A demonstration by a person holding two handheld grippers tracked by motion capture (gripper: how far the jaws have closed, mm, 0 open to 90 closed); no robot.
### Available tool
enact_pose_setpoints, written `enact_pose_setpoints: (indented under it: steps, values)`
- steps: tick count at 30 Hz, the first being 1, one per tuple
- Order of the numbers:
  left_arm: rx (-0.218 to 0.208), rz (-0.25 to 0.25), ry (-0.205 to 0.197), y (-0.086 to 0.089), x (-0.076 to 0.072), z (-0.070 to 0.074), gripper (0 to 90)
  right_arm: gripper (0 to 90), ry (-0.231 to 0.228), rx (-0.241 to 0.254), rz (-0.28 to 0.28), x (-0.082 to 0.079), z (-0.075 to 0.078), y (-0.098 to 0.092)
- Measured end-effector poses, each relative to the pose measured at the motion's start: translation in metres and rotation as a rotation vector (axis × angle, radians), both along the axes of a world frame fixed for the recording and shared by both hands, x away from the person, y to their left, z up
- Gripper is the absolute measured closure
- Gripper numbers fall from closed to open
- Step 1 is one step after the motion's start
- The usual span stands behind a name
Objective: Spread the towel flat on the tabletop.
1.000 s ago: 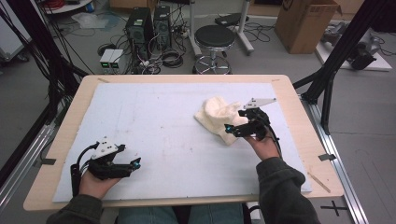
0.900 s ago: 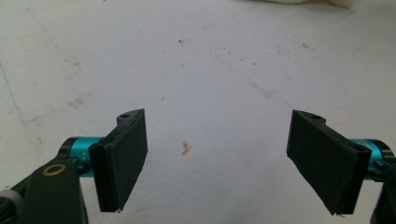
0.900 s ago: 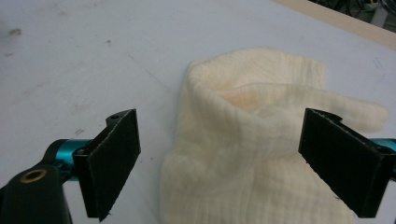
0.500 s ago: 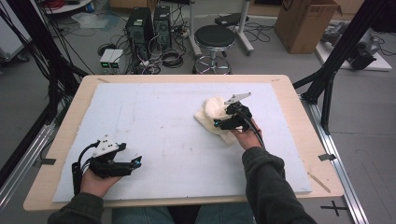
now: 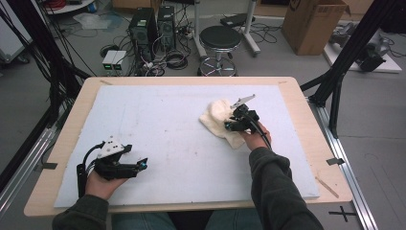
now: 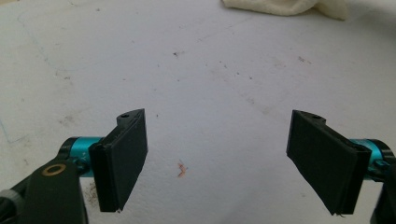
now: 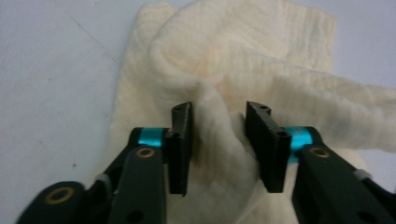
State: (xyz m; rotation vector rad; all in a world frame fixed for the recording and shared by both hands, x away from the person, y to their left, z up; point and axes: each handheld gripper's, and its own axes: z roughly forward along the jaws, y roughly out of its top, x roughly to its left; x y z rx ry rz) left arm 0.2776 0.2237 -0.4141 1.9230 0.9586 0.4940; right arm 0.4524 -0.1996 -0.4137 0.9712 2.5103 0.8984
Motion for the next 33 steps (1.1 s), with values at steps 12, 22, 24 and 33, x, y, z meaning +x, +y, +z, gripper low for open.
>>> enact_pose_setpoints:
  steps: [12, 22, 24, 33]
  values:
    - [0.002, 0.001, -0.007, 0.005, -0.005, -0.001, 20.9, 82.1, 0.01, 0.1, 0.021, -0.009, 0.014, -0.004]
    - [0.003, 0.039, -0.015, 0.01, -0.011, 0.0, 20.9, 82.7, -0.023, 0.19, 0.063, -0.016, 0.026, -0.007]
    - [0.006, 0.039, -0.012, 0.01, -0.011, 0.0, 20.9, 82.7, -0.031, 0.204, 0.072, -0.019, 0.029, -0.007]
    - [0.011, 0.026, -0.008, 0.007, -0.009, -0.002, 20.9, 82.6, -0.079, 0.28, 0.131, -0.033, 0.046, -0.003]
